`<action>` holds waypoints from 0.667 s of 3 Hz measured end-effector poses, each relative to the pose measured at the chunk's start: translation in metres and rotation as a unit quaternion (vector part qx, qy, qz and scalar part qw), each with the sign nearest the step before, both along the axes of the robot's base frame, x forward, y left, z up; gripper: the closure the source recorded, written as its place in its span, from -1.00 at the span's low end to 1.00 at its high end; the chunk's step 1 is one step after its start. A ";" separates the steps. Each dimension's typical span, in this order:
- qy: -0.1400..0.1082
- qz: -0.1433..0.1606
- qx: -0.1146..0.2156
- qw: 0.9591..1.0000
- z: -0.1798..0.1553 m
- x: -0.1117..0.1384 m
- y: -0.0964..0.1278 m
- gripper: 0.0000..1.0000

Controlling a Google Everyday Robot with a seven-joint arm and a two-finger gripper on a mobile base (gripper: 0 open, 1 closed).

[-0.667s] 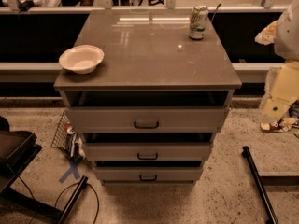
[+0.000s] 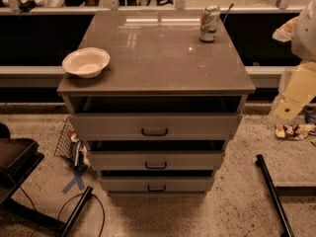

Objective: Move 7up can near paper bowl

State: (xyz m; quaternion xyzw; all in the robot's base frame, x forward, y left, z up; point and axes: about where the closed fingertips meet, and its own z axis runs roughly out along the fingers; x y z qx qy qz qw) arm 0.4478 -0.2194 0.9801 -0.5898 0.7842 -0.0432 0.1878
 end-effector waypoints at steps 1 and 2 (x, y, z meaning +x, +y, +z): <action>-0.047 -0.044 0.058 0.996 -0.009 0.022 -0.017 -1.00; -0.076 -0.085 0.139 0.984 -0.034 0.037 -0.033 -1.00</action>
Offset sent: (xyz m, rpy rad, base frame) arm 0.1373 -0.0851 0.0018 0.6342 -0.6612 -0.3824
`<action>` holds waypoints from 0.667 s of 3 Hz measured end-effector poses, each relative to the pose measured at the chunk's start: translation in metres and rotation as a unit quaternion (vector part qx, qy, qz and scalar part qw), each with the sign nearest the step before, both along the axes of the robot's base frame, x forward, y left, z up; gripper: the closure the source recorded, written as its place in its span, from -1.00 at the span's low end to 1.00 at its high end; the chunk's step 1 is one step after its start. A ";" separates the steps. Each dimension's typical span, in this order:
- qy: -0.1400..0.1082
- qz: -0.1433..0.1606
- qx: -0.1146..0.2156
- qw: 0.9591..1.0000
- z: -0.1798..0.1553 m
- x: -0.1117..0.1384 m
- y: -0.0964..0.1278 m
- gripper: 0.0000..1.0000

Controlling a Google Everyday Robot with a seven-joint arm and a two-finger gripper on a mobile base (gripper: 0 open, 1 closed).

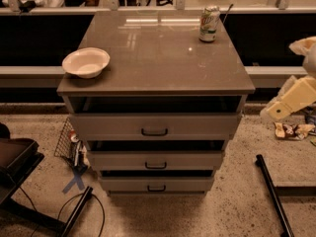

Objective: Move 7up can near paper bowl

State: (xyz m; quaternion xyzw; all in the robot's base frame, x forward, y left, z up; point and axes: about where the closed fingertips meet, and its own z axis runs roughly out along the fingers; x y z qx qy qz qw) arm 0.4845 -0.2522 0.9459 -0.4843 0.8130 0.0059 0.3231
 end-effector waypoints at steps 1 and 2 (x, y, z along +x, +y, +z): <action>-0.079 -0.028 0.124 0.989 -0.020 0.034 -0.012 -1.00; -0.170 -0.040 0.185 0.967 -0.006 0.071 -0.021 -1.00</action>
Offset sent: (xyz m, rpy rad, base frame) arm 0.1526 -0.0971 0.0640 0.4936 -0.8536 -0.3186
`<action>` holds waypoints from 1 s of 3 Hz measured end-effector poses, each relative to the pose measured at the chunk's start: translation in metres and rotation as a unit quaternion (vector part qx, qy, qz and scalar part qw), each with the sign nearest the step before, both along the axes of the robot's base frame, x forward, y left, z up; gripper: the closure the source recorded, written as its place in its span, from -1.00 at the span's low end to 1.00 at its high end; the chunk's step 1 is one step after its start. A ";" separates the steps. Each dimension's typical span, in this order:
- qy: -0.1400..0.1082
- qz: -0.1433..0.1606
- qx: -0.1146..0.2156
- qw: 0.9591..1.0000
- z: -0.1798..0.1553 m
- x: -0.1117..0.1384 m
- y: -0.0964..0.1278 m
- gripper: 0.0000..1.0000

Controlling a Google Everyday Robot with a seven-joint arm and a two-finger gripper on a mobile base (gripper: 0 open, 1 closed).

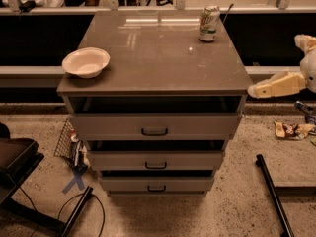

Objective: Move 7up can near paper bowl

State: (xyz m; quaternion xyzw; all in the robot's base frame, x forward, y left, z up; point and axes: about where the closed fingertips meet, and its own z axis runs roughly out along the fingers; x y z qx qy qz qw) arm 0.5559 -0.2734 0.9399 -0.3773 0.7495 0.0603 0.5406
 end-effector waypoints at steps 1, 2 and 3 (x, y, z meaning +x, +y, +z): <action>-0.059 -0.044 0.033 0.997 0.016 0.031 -0.004 -1.00; -0.089 -0.085 0.037 0.992 0.031 0.046 -0.018 -1.00; -0.090 -0.085 0.043 0.991 0.030 0.050 -0.016 -1.00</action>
Offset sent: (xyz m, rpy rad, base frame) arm 0.0299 -0.0033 0.0153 0.0611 -0.1134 -0.0819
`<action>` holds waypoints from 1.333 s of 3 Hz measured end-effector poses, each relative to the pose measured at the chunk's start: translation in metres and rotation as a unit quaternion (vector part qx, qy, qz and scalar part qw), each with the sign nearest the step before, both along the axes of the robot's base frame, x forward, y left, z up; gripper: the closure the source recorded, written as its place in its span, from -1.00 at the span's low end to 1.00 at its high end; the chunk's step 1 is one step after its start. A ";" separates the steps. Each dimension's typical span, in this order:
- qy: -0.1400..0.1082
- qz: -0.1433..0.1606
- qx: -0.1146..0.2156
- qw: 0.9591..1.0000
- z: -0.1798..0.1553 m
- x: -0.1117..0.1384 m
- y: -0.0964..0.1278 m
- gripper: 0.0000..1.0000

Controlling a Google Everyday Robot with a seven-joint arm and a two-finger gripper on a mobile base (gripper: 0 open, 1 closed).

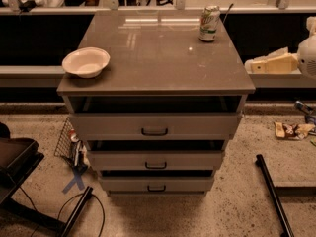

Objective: Move 7up can near paper bowl

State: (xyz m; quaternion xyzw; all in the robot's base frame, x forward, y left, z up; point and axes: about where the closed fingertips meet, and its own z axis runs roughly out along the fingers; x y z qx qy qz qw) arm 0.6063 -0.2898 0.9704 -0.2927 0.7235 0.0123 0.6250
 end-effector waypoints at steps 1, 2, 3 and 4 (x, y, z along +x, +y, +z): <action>-0.011 0.013 0.060 0.998 -0.005 0.040 0.021 -1.00; -0.021 0.012 0.105 0.994 -0.012 0.098 0.036 -1.00; -0.035 0.000 0.095 0.995 -0.020 0.147 0.050 -1.00; -0.037 -0.004 0.090 0.995 -0.030 0.189 0.060 -1.00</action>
Offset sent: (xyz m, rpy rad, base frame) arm 0.1763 0.0604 -0.0212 0.3136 -0.0685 0.0265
